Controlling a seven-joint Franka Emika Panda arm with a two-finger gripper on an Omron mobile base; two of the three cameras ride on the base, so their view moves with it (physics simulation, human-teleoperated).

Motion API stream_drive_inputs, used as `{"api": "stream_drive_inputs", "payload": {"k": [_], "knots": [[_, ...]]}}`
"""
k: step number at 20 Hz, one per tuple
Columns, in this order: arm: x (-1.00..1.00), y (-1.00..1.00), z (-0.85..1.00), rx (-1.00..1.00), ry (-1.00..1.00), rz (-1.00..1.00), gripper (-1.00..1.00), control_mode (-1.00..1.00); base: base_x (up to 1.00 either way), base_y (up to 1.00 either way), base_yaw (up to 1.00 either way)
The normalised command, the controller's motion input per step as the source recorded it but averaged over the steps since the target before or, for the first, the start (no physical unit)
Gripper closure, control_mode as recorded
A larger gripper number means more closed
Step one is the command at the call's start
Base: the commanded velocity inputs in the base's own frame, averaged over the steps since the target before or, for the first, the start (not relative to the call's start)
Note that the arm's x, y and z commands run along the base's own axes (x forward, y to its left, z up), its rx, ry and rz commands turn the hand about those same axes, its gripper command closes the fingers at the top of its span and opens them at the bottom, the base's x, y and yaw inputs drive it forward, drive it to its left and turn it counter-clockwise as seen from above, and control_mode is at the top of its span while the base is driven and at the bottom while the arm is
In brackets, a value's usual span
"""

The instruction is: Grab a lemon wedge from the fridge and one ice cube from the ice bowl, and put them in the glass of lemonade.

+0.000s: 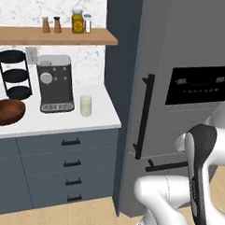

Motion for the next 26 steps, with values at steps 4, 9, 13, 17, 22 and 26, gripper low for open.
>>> {"api": "stream_drive_inputs", "payload": {"k": [4, 9, 13, 17, 22, 26], "knots": [[0.00, 0.00, 0.00, 0.00, 0.00, 0.00, -1.00, 1.00, -0.12, 0.13, 0.01], [-0.04, 0.00, -0.07, -0.02, 0.00, 0.00, -1.00, -1.00, -0.19, 0.02, 0.00], [0.00, 0.00, -0.01, 0.00, 0.00, 0.00, -1.00, -1.00, 0.00, 0.00, 0.00], [0.14, 0.00, 0.00, 0.00, 0.00, 0.00, -1.00, -1.00, 0.00, 0.00, 0.00], [0.73, 0.10, -0.01, 0.00, -0.19, 0.00, -1.00, -1.00, 0.00, 0.00, 0.00], [0.93, 0.53, -0.10, -0.01, -0.13, 0.00, -1.00, -1.00, 0.00, 0.00, 0.00]]}}
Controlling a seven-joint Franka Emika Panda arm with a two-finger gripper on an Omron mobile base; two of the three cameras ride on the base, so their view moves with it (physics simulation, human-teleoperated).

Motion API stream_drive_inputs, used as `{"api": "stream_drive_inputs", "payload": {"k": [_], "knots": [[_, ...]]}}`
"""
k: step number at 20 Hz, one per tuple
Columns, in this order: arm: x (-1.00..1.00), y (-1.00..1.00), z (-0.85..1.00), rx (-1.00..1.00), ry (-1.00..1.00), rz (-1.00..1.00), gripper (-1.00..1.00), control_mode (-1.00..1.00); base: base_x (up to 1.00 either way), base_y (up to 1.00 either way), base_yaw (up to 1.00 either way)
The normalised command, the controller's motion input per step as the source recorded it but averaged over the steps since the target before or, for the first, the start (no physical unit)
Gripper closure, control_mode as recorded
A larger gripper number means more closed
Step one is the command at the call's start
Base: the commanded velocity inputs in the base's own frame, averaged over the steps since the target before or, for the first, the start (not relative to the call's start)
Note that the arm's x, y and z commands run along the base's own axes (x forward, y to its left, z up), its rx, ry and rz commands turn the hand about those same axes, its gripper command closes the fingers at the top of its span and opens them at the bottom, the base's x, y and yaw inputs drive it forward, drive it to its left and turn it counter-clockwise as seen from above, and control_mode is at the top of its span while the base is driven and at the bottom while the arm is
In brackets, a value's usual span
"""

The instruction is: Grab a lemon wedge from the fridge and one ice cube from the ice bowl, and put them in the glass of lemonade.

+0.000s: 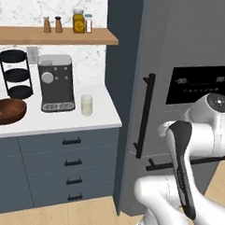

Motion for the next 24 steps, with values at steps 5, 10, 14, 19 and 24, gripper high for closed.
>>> {"api": "stream_drive_inputs", "payload": {"k": [5, 10, 14, 19, 24], "knots": [[0.87, 0.38, -0.14, 0.00, -0.06, -0.01, -1.00, -1.00, 0.00, 0.00, 0.00], [0.65, 0.05, -0.03, 0.00, -0.02, -0.15, -1.00, -1.00, 0.00, 0.00, 0.00], [0.62, 0.00, 0.00, 0.00, -0.07, -0.24, -1.00, -1.00, 0.00, 0.00, 0.00], [0.60, 0.00, 0.00, 0.00, -0.13, -0.21, -1.00, -1.00, 0.00, 0.00, 0.00], [0.55, -0.03, -0.03, 0.00, -0.15, -0.05, -1.00, -1.00, 0.00, 0.00, 0.00]]}}
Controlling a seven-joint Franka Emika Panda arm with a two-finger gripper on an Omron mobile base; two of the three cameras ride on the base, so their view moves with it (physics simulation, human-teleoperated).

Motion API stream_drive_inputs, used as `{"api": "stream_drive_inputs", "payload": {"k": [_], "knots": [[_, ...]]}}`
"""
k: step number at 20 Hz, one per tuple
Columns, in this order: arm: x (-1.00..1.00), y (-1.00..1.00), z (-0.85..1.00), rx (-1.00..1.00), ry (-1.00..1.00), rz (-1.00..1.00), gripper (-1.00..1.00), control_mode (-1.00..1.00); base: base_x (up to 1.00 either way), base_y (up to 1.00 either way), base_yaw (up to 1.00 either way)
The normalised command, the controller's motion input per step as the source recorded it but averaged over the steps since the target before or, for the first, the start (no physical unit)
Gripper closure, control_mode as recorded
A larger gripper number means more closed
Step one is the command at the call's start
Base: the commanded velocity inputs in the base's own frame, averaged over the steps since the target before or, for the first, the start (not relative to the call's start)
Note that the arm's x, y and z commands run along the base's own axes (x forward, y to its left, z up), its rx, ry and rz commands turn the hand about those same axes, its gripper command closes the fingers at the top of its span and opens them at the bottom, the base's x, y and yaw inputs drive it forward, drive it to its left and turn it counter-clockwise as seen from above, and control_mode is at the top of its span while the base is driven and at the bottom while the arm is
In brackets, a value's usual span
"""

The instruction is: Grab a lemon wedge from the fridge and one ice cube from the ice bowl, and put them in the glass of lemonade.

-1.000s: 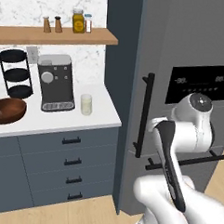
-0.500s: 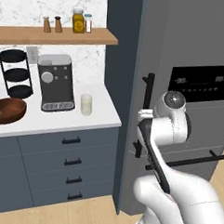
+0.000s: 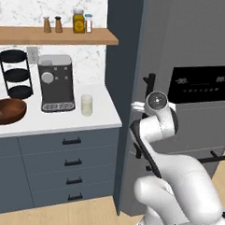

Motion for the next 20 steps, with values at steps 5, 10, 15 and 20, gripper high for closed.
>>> {"api": "stream_drive_inputs", "payload": {"k": [5, 10, 15, 20], "knots": [[0.55, -0.02, -0.07, 0.00, -0.10, 0.00, -1.00, -1.00, 0.00, 0.00, 0.00], [0.54, -0.02, -0.07, 0.00, -0.01, 0.00, -1.00, -1.00, 0.00, 0.00, 0.00], [0.50, -0.13, -0.01, 0.00, 0.00, 0.00, -1.00, -1.00, 0.00, 0.00, 0.00], [0.58, -0.13, -0.07, 0.00, 0.00, 0.00, -1.00, -1.00, 0.00, 0.00, 0.00]]}}
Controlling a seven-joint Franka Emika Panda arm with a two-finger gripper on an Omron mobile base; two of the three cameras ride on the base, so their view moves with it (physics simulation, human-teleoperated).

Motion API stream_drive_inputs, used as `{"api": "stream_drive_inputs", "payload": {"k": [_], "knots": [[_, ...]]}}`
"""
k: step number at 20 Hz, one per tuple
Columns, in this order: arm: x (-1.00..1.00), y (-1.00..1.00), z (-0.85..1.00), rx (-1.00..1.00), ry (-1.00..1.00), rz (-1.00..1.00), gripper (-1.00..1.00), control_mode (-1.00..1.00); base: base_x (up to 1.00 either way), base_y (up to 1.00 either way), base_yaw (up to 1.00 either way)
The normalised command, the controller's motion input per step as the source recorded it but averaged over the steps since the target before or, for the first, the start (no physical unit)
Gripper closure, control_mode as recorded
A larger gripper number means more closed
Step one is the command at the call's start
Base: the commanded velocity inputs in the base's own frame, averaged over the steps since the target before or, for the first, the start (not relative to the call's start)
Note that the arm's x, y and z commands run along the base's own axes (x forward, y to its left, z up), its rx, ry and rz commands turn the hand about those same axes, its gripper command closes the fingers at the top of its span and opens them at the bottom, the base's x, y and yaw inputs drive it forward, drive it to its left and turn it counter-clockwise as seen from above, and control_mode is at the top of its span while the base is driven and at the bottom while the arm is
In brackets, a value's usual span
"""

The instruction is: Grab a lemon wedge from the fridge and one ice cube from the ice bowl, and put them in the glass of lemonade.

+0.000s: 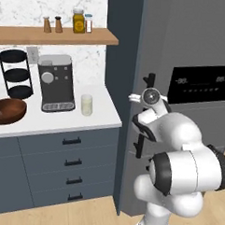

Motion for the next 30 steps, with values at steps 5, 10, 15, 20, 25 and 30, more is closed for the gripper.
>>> {"api": "stream_drive_inputs", "payload": {"k": [5, 10, 15, 20, 25, 30], "knots": [[0.63, -0.08, -0.30, 0.00, -0.06, 0.00, -1.00, -1.00, 0.00, 0.00, 0.00], [0.68, -0.10, -0.22, 0.00, -0.04, 0.00, -1.00, -1.00, 0.00, 0.00, 0.00], [0.19, -0.21, 0.10, 0.00, 0.03, 0.00, 1.00, -1.00, 0.00, 0.00, 0.00], [-0.67, -0.46, 0.28, 0.04, 0.20, -0.04, 1.00, -1.00, 0.00, 0.00, 0.00], [-0.99, -0.75, 0.34, 0.09, 0.26, -0.11, 1.00, -1.00, 0.00, 0.00, 0.00], [-0.90, -0.84, 0.31, 0.09, 0.31, -0.15, 1.00, -1.00, 0.00, 0.00, 0.00]]}}
